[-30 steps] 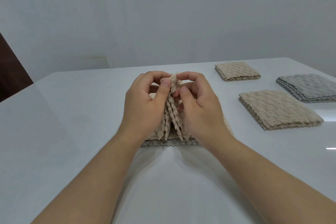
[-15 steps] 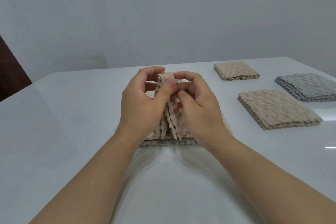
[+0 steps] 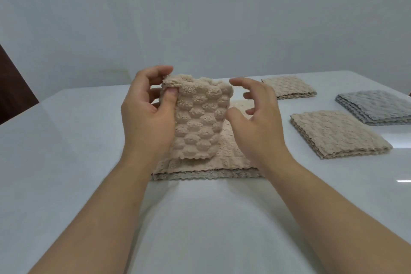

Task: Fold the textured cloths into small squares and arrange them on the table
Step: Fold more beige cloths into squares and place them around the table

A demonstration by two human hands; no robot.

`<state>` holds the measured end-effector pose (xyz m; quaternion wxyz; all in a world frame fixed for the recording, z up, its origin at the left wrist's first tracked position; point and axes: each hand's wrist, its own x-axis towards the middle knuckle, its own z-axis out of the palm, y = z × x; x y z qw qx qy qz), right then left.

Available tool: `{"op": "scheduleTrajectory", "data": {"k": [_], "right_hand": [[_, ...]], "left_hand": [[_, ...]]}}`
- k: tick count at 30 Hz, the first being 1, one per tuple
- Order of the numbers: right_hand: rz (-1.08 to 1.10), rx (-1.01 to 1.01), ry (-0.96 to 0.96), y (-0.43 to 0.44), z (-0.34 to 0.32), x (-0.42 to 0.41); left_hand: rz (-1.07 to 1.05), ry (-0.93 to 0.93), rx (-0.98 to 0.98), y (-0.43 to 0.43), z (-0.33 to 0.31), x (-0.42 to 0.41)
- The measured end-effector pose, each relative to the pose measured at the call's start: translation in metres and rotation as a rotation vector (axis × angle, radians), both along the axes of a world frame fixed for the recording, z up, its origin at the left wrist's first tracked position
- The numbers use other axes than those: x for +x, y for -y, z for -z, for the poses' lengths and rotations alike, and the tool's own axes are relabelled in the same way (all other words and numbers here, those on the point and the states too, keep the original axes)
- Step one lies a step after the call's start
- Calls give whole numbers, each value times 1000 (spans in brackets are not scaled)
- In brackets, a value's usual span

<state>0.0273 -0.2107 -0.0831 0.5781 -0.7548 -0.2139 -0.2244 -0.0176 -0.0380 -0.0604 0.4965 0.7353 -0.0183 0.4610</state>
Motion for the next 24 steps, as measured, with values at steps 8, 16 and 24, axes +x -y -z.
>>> {"op": "scheduleTrajectory", "data": {"k": [8,16,24], "right_hand": [[-156,-58,-28,-1,1,0],[-185,-273,-63,4,2,4],[-463,-116,-204,7,-12,-7]], "left_hand": [[116,22,-31,-10,-2,1],[80,-42,-6,-17,-2,3],[54,-153,1,-21,7,11]]}}
